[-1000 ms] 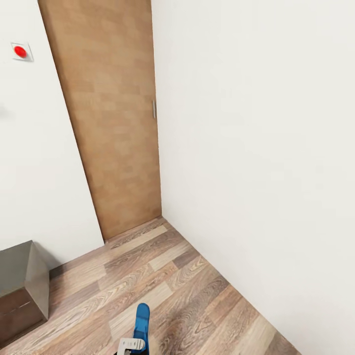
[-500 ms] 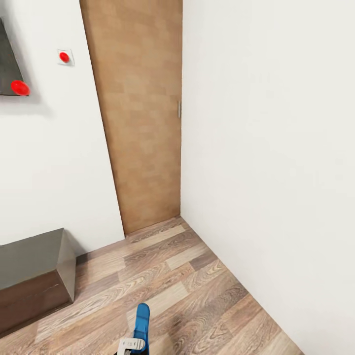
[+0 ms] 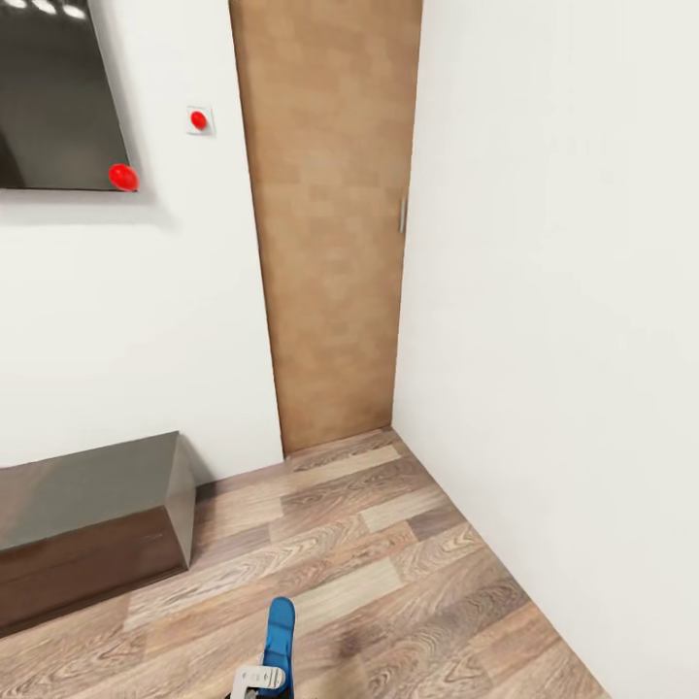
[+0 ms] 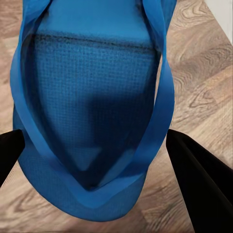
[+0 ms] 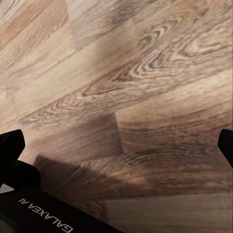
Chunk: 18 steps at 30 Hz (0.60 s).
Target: In the bedroom, move the book from the bed onto either nightstand, and place the two sandals side by side next to the bed.
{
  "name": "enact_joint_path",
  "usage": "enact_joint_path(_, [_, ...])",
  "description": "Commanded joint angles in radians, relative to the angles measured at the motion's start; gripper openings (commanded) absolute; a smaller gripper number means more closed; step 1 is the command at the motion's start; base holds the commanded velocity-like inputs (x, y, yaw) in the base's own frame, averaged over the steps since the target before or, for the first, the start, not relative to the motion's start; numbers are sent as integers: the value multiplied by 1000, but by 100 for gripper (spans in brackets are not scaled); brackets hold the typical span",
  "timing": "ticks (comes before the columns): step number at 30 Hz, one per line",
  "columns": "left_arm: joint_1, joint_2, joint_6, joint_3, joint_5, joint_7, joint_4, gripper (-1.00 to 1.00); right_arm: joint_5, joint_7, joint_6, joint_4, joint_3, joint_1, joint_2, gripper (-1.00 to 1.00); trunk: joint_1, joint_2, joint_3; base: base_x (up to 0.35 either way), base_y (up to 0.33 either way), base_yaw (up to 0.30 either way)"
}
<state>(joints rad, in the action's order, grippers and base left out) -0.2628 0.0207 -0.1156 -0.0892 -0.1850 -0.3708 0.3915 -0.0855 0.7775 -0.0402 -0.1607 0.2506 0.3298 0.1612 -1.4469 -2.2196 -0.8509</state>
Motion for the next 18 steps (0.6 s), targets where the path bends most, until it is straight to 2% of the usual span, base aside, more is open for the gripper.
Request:
enact_joint_path(1, [-1, -1, -4, -7, -10, 1, -2, -100, -9, 5, -4, -2, 9, 0, 0, 100, 0, 0, -1, 0, 0, 287])
enact_joint_path(15, [-1, -1, -4, -7, -10, 1, -2, -100, -9, 5, -4, -2, 9, 0, 0, 100, 0, 0, -1, 2, 0, 287])
enact_joint_path(18, [-1, -1, -4, -7, -10, 1, -1, -100, -10, 5, -4, -2, 9, 0, 0, 100, 0, 0, -1, 186, 0, 288])
